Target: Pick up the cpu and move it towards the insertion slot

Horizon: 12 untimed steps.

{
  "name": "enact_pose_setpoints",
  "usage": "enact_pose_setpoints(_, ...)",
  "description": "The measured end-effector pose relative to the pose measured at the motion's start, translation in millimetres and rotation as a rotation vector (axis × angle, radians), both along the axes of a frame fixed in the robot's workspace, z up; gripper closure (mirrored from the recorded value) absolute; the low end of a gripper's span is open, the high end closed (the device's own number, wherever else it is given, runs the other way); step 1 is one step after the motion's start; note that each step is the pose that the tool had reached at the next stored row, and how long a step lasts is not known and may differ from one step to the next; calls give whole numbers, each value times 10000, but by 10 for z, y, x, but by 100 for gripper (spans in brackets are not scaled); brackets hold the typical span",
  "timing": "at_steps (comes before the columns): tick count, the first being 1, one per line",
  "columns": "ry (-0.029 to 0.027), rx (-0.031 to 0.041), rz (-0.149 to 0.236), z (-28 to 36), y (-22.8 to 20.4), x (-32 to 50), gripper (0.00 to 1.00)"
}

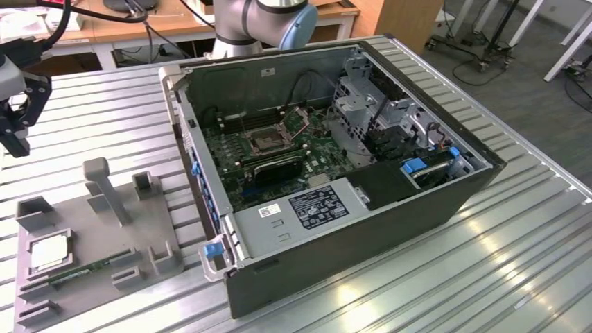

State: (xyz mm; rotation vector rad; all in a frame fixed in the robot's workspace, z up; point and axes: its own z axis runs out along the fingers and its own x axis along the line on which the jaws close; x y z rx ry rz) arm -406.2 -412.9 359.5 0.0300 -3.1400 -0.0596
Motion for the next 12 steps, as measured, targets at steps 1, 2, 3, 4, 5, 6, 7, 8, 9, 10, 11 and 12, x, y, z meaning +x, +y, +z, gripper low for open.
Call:
enact_pose_setpoints(1, 0, 0, 0, 0, 0, -10, 89)
enact_pose_setpoints(2, 0, 0, 0, 0, 0, -19, 89)
enact_pose_setpoints(3, 0, 0, 0, 0, 0, -30, 89)
enact_pose_setpoints(4, -1, 0, 0, 0, 0, -39, 89)
enact_pose_setpoints(5, -1, 0, 1, 0, 0, -49, 89)
enact_pose_setpoints(6, 0, 0, 0, 0, 0, -59, 89)
enact_pose_setpoints(7, 0, 0, 1, 0, 0, -68, 89)
enact_pose_setpoints(8, 0, 0, 1, 0, 0, -78, 89)
enact_pose_setpoints(9, 0, -1, 0, 0, 0, -87, 89)
enact_pose_setpoints(10, 0, 0, 0, 0, 0, -97, 89)
enact_pose_setpoints(11, 0, 0, 0, 0, 0, -105, 89)
enact_pose_setpoints(12, 0, 0, 0, 0, 0, -113, 89)
